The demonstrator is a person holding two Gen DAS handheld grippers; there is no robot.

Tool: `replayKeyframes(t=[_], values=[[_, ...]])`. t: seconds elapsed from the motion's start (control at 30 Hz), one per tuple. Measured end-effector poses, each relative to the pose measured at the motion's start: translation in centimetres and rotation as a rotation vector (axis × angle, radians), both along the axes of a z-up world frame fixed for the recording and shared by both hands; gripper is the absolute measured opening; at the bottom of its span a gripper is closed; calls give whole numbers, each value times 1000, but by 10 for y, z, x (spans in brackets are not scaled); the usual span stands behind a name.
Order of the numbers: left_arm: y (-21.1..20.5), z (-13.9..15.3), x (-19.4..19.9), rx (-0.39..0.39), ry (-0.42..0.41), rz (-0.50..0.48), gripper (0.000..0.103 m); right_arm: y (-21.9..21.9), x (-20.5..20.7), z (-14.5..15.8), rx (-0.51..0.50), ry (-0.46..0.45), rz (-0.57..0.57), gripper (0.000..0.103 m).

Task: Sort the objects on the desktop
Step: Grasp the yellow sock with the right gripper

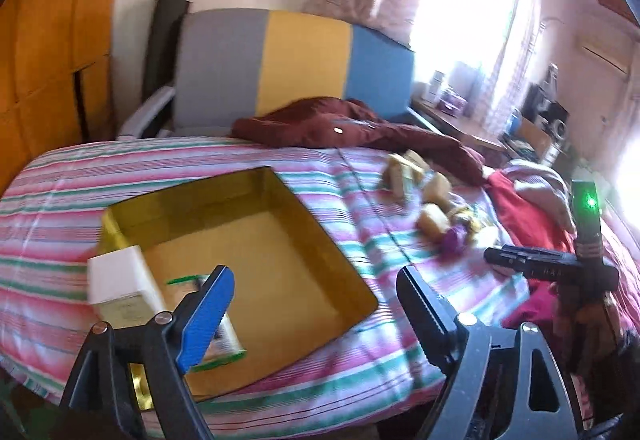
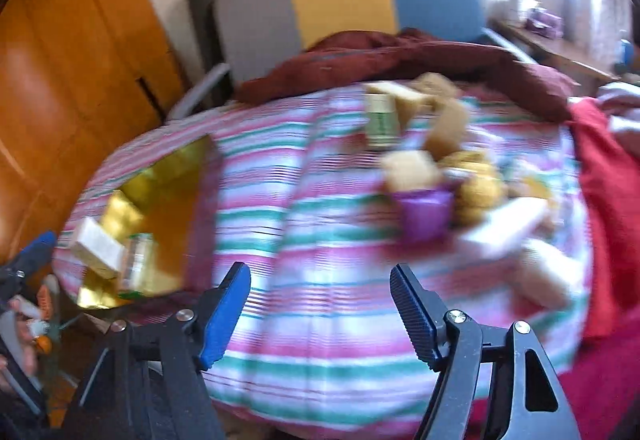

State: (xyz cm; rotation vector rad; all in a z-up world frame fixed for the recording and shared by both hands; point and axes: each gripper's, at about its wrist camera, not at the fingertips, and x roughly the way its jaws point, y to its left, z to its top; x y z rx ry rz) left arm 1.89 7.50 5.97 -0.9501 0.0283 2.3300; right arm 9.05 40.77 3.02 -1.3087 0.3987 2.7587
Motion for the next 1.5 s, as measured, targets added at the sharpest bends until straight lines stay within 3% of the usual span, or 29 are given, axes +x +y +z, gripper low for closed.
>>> replayKeyframes(t=[0.13, 0.2, 0.27, 0.53, 0.83, 1.13, 1.27, 1.33, 1.5], values=[[30, -6, -4, -4, -61, -74, 81, 52, 19, 3, 47, -48, -86, 74], [51, -11, -6, -43, -72, -104, 74, 73, 25, 3, 52, -67, -122, 74], [66, -17, -9, -56, -102, -137, 74, 94, 30, 3, 51, -86, -160, 74], [115, -39, -23, -56, -225, -226, 74, 136, 15, -1, -58, -71, -260, 71], [148, -56, -38, -80, -292, -235, 74, 133, -53, -21, -78, -91, -202, 67], [172, -67, -55, -91, -345, -238, 74, 152, -99, -59, -114, -141, -234, 67], [179, -75, -66, -87, -389, -223, 74, 146, -104, -74, -139, -155, -179, 47], [185, -79, -72, -87, -409, -218, 74, 140, -104, -71, -129, -139, -138, 43], [199, -87, -85, -64, -459, -198, 72, 143, -98, -60, -316, -42, -53, 41]])
